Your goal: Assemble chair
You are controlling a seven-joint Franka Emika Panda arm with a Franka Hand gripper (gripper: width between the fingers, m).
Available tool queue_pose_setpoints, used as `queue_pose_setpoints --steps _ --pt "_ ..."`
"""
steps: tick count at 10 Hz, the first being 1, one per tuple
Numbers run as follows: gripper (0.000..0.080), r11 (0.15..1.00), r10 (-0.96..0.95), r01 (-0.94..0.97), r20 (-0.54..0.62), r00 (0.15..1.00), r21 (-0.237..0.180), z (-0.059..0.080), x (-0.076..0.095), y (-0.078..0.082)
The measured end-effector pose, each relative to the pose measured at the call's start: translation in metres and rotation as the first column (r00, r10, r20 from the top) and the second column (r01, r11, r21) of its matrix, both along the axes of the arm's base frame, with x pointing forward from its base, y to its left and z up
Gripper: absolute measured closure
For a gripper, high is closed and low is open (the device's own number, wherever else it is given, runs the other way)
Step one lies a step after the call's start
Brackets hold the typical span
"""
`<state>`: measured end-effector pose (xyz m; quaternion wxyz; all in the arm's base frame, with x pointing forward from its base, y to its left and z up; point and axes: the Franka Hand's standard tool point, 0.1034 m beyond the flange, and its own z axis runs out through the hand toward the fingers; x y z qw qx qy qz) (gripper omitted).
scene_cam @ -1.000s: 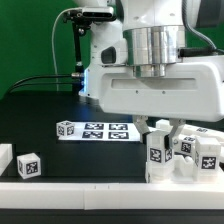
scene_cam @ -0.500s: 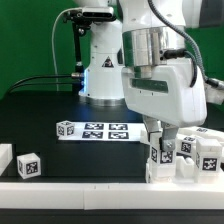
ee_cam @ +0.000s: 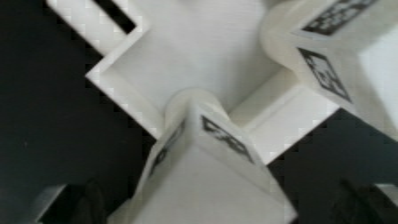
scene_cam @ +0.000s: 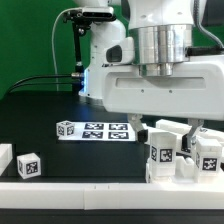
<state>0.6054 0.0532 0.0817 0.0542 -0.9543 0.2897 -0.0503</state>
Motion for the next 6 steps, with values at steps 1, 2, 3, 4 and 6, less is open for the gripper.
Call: queue_pose_setpoints --steps 1,2,3,4,6 --pt "0.0152 0.998 0.065 -0.065 0.004 0.998 -0.009 0.000 0.000 0.000" --pt "0.0151 0.992 0.126 -0.125 0.007 0.992 -0.019 0.000 0.000 0.001" --pt "0.0151 0.936 0.343 -0.341 0.011 0.939 -0.086 0.000 0.000 0.012" --pt "0.0151 0.933 0.352 -0.350 0.009 0.936 -0.085 -0.001 -0.001 0.014" --pt "0.0263 0.945 0.321 -0.319 0.010 0.947 -0.078 -0.001 -0.001 0.012"
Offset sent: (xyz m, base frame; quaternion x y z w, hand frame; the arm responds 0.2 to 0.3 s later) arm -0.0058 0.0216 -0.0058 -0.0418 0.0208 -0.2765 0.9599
